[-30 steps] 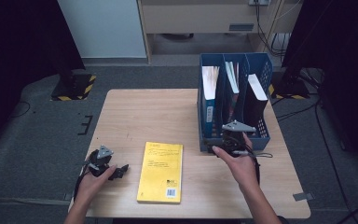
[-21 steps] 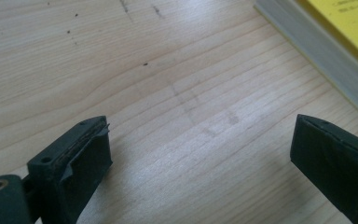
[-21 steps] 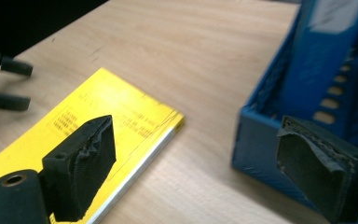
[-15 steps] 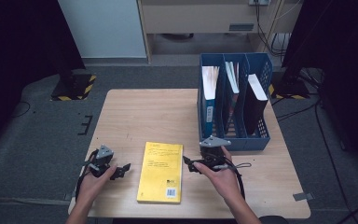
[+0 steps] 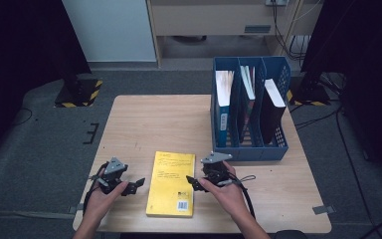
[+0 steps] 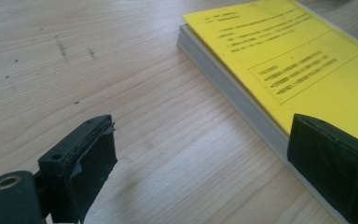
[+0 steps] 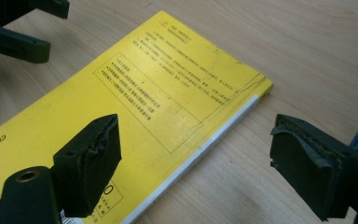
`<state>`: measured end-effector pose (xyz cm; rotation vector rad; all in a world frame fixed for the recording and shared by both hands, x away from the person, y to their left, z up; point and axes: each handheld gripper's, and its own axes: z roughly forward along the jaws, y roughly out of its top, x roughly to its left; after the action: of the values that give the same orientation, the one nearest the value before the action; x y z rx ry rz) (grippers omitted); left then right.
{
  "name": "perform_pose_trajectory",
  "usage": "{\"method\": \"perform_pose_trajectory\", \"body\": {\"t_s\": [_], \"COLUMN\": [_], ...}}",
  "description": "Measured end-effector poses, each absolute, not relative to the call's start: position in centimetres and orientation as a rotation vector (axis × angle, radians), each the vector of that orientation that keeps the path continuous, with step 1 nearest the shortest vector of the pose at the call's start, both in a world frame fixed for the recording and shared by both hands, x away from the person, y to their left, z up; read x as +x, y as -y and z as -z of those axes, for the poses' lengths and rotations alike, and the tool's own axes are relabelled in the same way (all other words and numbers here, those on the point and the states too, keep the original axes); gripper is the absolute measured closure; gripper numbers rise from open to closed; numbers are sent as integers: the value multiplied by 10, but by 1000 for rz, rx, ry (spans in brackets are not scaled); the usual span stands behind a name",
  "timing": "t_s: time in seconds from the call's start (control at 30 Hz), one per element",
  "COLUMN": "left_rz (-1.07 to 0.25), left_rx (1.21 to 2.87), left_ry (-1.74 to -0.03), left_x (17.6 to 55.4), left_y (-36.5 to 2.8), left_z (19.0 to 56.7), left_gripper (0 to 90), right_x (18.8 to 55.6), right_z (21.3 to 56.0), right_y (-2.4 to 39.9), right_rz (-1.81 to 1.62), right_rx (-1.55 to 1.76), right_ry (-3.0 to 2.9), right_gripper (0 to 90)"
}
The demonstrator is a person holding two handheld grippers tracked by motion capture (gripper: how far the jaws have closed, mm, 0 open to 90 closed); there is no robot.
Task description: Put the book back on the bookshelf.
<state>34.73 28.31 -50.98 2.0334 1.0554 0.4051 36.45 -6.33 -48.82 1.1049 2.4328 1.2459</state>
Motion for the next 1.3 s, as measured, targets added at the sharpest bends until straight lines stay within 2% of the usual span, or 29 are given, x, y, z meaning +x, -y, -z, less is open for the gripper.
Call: {"method": "perform_pose_trajectory", "body": {"t_s": [0.27,0.63,1.17,1.3], "left_rz": [-357,-259,-152,-122], "left_rx": [2042,2116,2150,2149], "left_ry": [-999,-963,-990,-1002], "left_x": [346,348,364,365], "left_y": [-269,-242,-228,-225], "left_z": [506,514,522,524], "left_gripper": [75,183,192,170], "right_x": [366,368,368,367], "right_z": [500,516,525,527], "right_y": [56,43,36,37], "right_rz": [-1241,-1205,-1168,-1174], "right_rx": [1114,1158,1176,1182], "right_ry": [-2484,-2564,-2571,-2572], "right_gripper": [173,215,191,179]}}
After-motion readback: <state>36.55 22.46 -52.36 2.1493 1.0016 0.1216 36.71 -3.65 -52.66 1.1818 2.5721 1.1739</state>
